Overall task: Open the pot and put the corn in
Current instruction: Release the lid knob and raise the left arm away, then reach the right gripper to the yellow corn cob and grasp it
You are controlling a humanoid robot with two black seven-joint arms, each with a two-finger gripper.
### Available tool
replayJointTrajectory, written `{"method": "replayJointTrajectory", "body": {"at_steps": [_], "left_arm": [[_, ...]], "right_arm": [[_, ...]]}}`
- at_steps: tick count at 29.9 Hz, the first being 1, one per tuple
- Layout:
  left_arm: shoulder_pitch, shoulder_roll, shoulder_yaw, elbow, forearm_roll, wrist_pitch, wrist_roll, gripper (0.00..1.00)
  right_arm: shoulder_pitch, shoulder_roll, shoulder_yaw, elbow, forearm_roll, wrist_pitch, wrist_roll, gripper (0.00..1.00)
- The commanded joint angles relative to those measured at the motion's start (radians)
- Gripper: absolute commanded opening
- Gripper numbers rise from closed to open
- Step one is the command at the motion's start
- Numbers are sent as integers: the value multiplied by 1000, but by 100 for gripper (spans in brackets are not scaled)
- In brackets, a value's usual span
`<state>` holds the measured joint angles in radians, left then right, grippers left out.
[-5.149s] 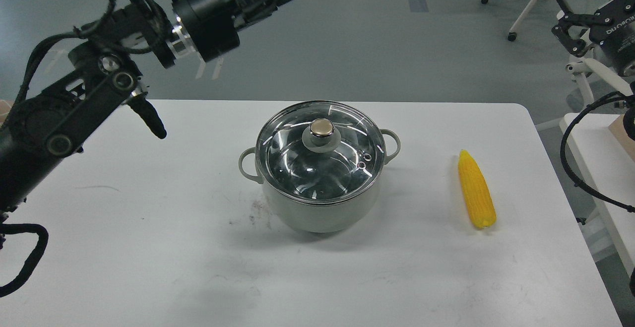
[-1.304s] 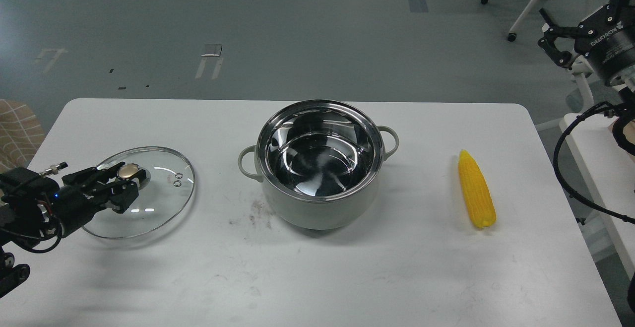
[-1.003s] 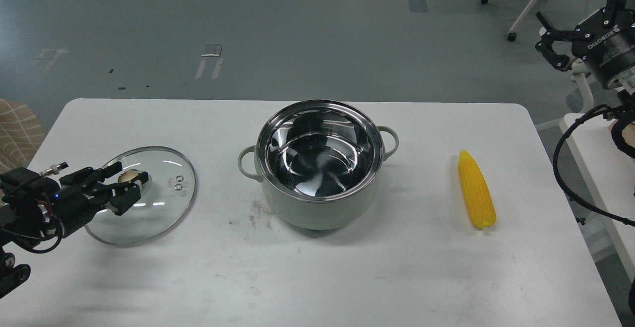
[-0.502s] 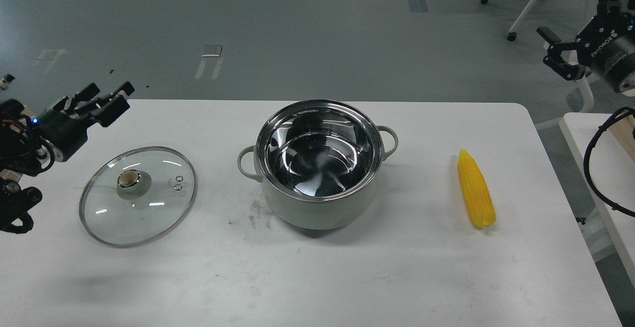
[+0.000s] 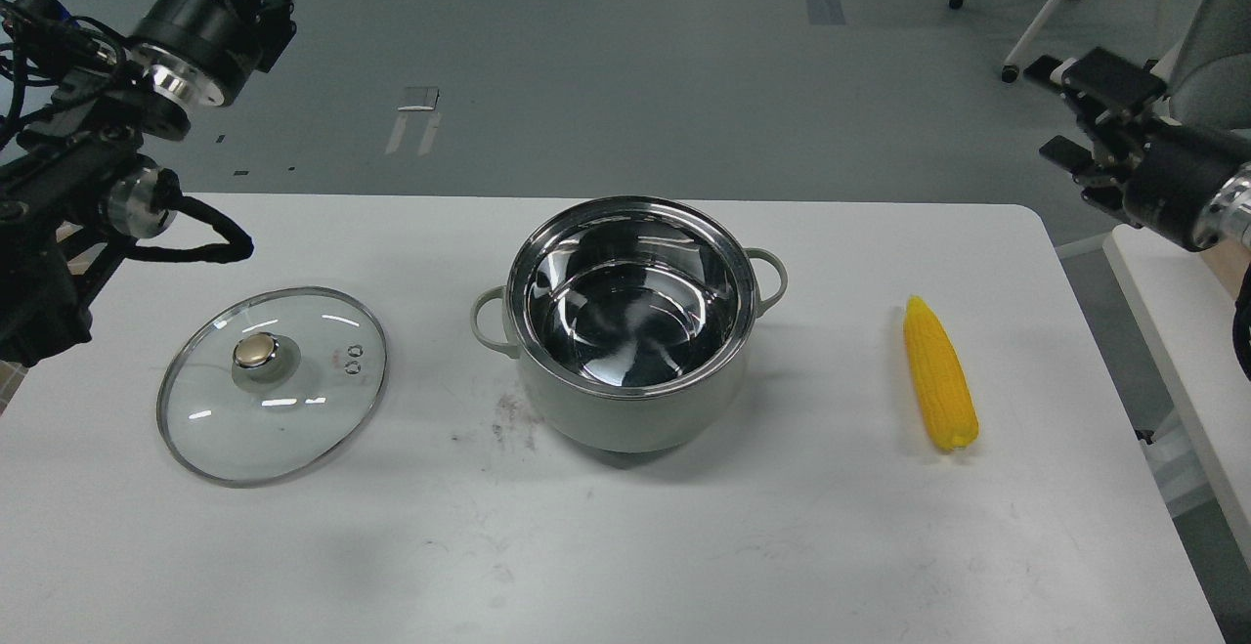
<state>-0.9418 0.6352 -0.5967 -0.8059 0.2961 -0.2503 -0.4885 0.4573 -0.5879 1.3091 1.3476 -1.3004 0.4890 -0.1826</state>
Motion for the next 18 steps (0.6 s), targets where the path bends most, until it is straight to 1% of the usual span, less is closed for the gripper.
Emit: {"method": "replayJointTrajectory", "body": {"at_steps": [1,2,4,7,9,13,18], "left_arm": [[-5,-28,-93,69,-110,-205,0,97],[0,-47,-133,100,-113,-238,0,97],[12,-83,-175,138,-121,-238,0,97],[29,-110,-213,149,-121,-238,0,97],[34,-118,-209,149,-114,-238,0,98],[52,-123,-199,148,-106,-238,0,98],[75,-124,-198,148,-101,-238,0,98]], "right_arm": [[-6,-1,-54,16,-152,0,0,100],[0,-1,-88,18,-189,0,0,100],[3,-1,-134,18,-229,0,0,100],[-3,-1,-175,16,-269,0,0,100],[-11,0,-206,15,-312,0,-3,100],[-3,5,-327,10,-450,0,-3,100],[-9,14,-373,-19,-537,0,-3,100]]}}
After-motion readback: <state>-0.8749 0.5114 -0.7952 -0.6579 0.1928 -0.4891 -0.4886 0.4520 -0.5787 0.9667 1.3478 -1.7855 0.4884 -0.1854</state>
